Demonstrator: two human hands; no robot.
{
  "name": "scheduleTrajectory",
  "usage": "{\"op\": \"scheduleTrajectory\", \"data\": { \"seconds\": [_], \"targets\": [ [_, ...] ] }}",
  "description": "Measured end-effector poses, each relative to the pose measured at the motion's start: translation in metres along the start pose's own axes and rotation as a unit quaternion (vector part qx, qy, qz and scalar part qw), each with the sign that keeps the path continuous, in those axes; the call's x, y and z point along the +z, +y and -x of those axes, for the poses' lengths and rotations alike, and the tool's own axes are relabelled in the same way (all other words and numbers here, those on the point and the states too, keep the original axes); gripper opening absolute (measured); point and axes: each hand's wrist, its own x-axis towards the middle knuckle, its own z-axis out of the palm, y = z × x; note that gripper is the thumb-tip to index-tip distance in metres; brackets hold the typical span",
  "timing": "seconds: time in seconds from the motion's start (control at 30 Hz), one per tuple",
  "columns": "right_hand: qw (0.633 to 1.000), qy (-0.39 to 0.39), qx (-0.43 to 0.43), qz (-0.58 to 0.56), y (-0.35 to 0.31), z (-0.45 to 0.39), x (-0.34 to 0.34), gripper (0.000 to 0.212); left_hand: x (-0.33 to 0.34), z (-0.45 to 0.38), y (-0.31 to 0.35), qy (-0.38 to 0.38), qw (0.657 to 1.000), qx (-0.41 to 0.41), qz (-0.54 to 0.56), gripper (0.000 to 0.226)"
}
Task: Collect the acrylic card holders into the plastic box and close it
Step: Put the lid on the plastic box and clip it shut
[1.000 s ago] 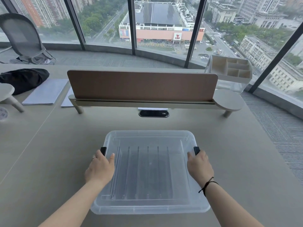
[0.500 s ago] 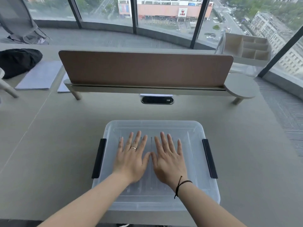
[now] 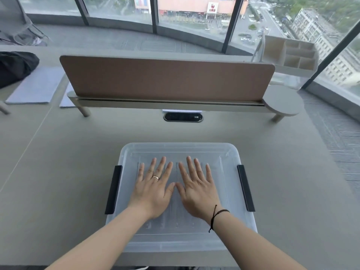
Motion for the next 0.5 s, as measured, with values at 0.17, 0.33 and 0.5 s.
{"op": "scheduleTrajectory", "data": {
  "seconds": [0.17,0.33,0.5],
  "targets": [
    [0.997,0.004,-0.063,0.050,0.024,0.017,-0.006,0.069,-0.001,0.024,-0.015,0.004,0.999,0.038,0.004,0.066],
    [0.998,0.012,-0.052,0.045,0.019,0.017,-0.003,0.068,0.002,0.025,-0.012,0.025,0.999,0.026,-0.006,0.070],
    [0.998,0.018,-0.044,0.036,0.019,0.018,-0.002,0.067,0.006,0.025,-0.012,0.015,1.000,0.016,-0.019,0.072]
  ]
}}
